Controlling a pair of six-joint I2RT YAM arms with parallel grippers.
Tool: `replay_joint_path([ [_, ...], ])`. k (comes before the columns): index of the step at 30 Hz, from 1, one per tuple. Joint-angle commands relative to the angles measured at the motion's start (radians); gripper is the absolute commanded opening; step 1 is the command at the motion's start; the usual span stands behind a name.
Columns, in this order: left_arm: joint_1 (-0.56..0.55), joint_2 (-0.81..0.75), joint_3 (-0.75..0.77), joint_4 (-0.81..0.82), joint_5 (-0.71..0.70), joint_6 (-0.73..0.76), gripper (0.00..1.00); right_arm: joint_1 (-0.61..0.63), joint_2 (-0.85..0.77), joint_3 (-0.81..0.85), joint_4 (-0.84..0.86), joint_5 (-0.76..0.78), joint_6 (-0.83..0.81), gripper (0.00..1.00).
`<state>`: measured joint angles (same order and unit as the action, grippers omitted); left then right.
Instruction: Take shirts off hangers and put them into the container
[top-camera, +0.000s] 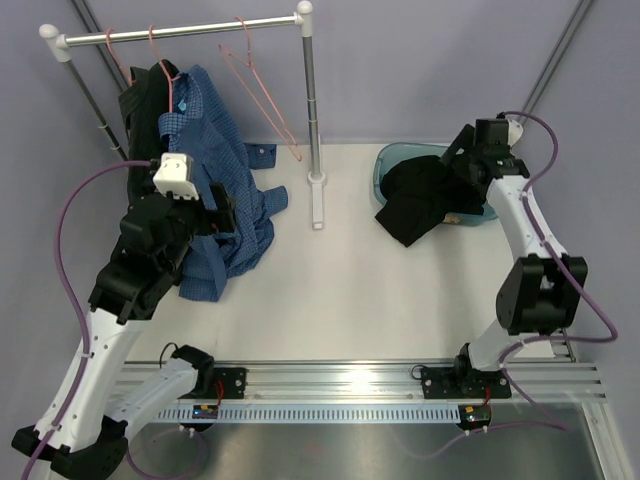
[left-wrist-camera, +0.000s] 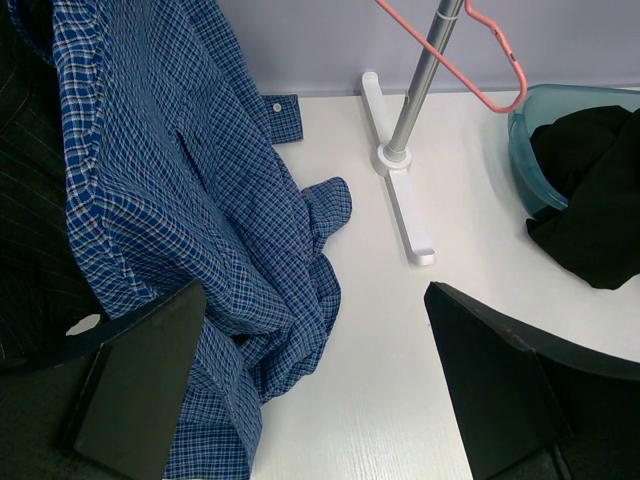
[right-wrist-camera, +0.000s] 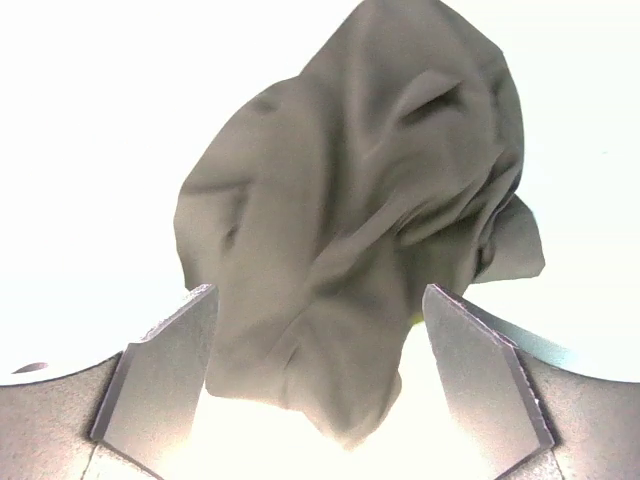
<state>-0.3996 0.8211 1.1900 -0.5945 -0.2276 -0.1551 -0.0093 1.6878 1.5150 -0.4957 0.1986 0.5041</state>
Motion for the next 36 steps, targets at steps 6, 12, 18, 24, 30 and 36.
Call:
replay_joint_path([
  [6,0.004,-0.002,0.036,0.035,-0.019,0.022,0.99,0.129,-0.238,-0.355,0.140,-0.077,0.030,0.94],
  [12,0.004,0.010,0.057,0.028,-0.006,0.011,0.99,0.189,-0.303,-0.604,0.296,-0.140,0.103,0.95],
  [18,0.004,0.019,0.057,0.030,0.004,0.009,0.99,0.212,-0.243,-0.716,0.455,-0.154,0.139,0.94],
  [24,0.002,0.012,0.048,0.025,0.008,0.005,0.99,0.212,-0.139,-0.720,0.581,-0.142,0.139,0.85],
  [30,0.002,0.004,0.045,0.018,-0.013,0.020,0.99,0.213,-0.083,-0.691,0.609,-0.145,0.131,0.61],
  [36,0.004,0.007,0.051,0.021,-0.016,0.026,0.99,0.213,-0.134,-0.674,0.571,-0.153,0.120,0.24],
])
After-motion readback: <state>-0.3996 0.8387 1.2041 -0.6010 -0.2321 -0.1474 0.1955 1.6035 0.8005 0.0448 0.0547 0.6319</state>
